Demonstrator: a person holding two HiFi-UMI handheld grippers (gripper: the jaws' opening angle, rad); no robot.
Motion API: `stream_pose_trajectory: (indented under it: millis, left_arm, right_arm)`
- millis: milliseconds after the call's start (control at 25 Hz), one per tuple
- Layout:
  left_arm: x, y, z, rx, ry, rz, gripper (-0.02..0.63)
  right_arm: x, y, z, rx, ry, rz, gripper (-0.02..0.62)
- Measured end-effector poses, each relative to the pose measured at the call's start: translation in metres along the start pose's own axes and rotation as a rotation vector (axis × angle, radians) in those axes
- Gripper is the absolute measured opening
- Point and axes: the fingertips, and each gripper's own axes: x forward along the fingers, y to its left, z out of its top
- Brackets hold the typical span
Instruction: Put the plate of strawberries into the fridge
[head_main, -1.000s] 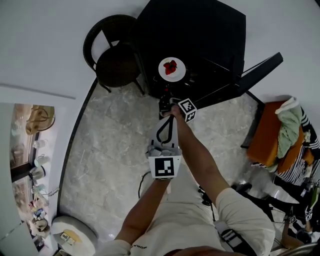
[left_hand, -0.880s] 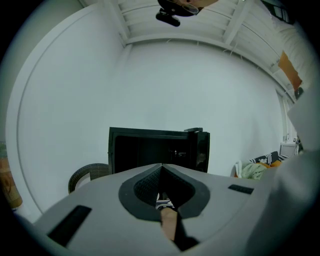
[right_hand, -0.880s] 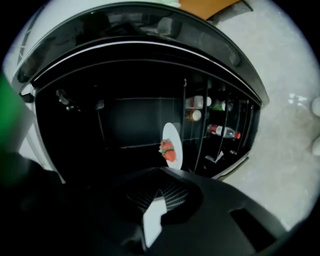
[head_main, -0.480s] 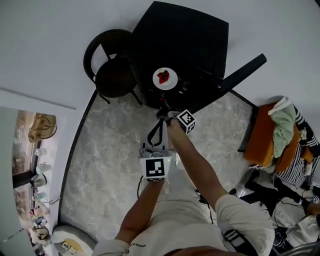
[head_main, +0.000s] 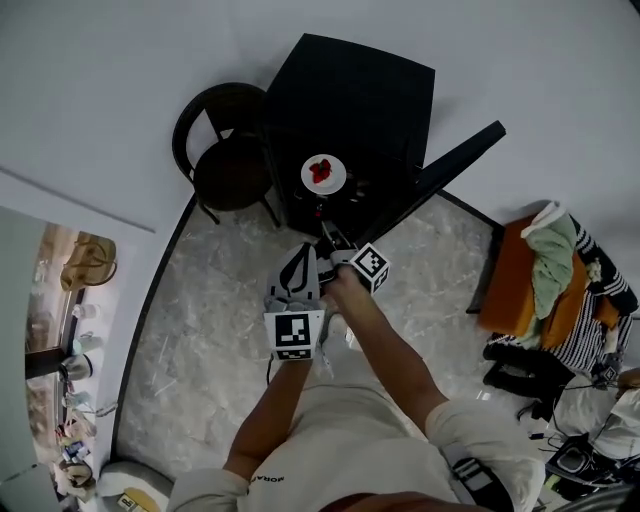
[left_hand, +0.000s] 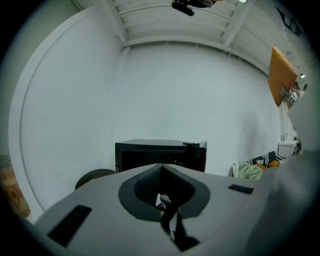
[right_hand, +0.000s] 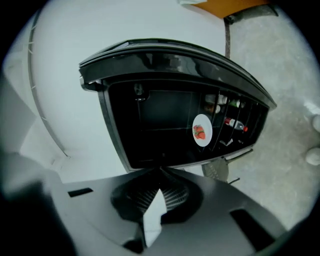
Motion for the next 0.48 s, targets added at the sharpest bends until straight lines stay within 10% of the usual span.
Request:
stream_pose_trajectory:
  millis: [480]
  left_arm:
    - [-0.030,-0.002,0.030,-0.009,-0.021,-0.054,0.000]
  right_arm:
    - [-0.032,0.089,-0.026,-0.231,0.055,0.105,0.012]
